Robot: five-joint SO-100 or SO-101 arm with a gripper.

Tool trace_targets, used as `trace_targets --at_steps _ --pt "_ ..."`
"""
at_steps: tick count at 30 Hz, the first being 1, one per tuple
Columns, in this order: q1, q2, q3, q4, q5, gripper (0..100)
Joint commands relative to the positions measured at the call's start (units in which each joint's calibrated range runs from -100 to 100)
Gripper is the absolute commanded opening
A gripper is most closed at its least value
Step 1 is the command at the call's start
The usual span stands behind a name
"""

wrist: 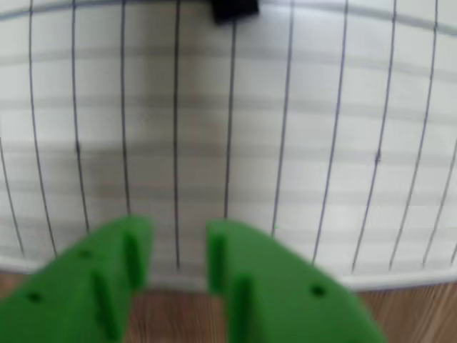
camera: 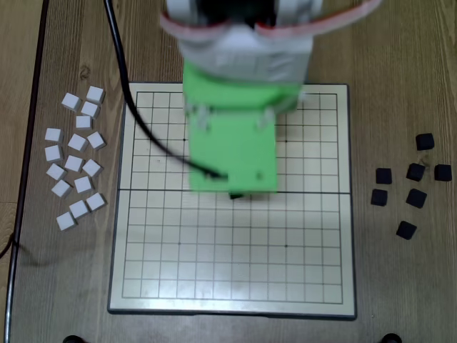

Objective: Grasp a Black stone and put it on the board on position (0,0).

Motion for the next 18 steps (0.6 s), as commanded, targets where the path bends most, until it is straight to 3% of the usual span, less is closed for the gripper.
trace_targets --at_steps 1,7,18 --pt "1.05 -22.72 14.59 -0.1 -0.54 6" --pt "0.23 -44.43 38.45 -3.0 -1.81 6" --pt "-0.68 -65.71 62.03 -6.97 -1.71 6"
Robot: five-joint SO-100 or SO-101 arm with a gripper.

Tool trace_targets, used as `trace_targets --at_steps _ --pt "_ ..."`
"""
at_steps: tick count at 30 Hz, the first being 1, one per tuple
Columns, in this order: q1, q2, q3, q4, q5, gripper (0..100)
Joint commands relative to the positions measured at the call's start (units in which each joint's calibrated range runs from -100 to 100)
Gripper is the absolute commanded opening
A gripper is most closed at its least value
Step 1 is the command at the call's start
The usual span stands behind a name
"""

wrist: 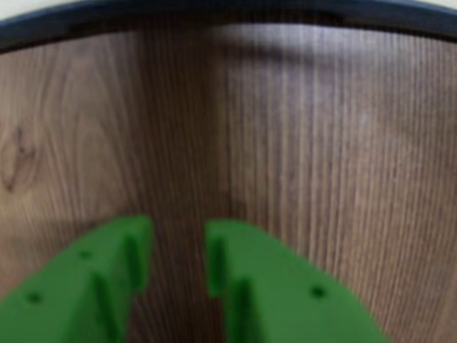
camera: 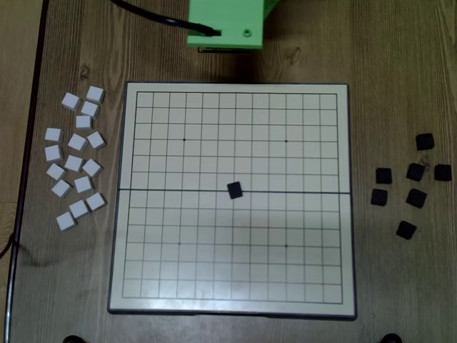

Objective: Grasp a Black stone and put it on the board on position (0,0).

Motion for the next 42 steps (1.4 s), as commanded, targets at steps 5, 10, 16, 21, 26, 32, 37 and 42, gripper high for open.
trace_targets --at_steps 5,10,16,21,26,32,37,42 --pt "-1.59 -11.92 10.81 -3.71 -0.1 6" --pt "-0.59 -14.98 15.64 -4.37 0.68 6" --pt "2.24 -18.88 20.95 -4.12 2.98 6" --pt "2.15 -21.76 25.01 -3.63 3.61 6" --pt "1.78 -23.03 25.21 -0.57 4.0 6" --pt "2.24 -24.47 25.21 4.47 4.49 6" --pt "1.87 -25.74 25.21 4.8 5.23 6" --pt "1.78 -26.68 25.21 4.72 6.98 7"
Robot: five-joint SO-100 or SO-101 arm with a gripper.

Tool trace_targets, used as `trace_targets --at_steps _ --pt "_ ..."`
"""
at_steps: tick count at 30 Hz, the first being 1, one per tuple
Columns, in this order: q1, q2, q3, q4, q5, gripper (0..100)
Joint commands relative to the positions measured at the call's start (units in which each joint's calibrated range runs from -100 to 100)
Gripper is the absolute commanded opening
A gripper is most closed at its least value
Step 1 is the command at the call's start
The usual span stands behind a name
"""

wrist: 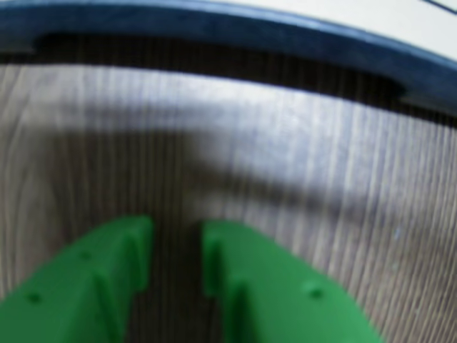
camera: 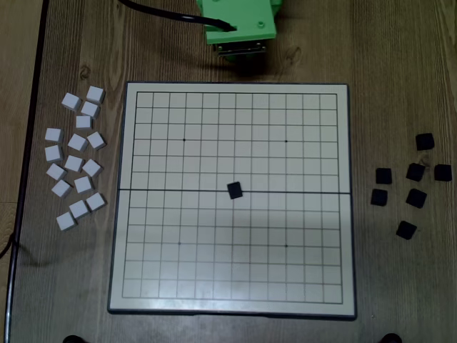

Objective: Grasp a Black stone and put it on the board on position (0,0).

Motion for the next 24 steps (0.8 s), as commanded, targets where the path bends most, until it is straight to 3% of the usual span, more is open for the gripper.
trace_targets --at_steps 1,24 --pt "-0.16 0.72 0.62 4.25 0.29 8" --pt "-0.61 0.72 0.62 4.16 1.81 8"
